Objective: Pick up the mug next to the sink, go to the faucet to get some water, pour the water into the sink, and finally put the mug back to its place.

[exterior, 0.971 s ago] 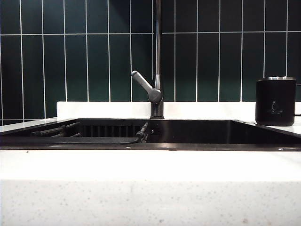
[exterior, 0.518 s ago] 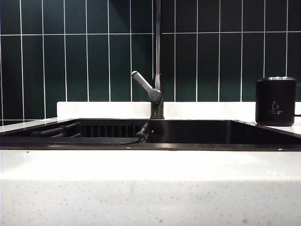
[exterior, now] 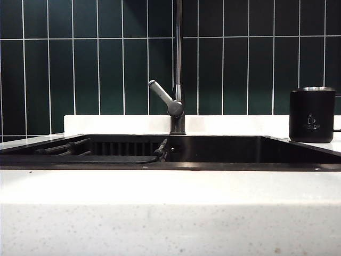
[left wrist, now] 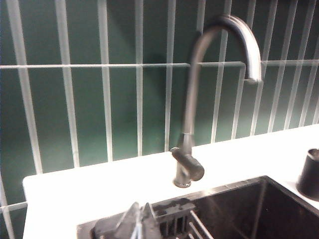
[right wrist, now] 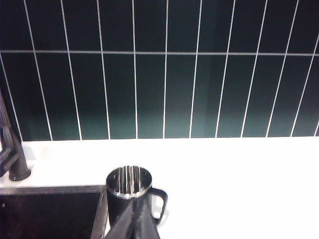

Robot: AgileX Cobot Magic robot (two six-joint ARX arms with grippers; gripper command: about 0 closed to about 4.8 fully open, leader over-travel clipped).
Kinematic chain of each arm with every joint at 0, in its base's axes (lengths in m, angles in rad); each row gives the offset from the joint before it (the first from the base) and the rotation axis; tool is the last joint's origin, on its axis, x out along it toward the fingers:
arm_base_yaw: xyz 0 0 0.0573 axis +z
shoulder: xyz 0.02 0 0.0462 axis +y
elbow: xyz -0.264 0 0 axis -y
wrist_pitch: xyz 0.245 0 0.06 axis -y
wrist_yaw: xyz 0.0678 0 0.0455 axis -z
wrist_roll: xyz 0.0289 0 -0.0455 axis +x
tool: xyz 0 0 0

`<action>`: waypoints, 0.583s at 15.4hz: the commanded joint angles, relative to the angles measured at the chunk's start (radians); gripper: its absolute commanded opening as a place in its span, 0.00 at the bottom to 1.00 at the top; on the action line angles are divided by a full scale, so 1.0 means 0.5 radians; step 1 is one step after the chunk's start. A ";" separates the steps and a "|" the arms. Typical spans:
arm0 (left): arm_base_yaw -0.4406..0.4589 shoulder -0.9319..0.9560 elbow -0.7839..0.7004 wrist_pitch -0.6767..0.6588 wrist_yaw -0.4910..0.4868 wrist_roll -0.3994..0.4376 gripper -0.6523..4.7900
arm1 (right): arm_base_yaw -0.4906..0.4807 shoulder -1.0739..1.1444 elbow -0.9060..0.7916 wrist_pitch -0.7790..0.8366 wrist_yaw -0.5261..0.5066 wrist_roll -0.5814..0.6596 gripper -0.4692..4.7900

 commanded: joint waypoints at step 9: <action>-0.075 0.835 0.102 0.504 0.237 -0.024 0.22 | 0.098 0.753 -0.002 0.168 0.269 -0.044 0.30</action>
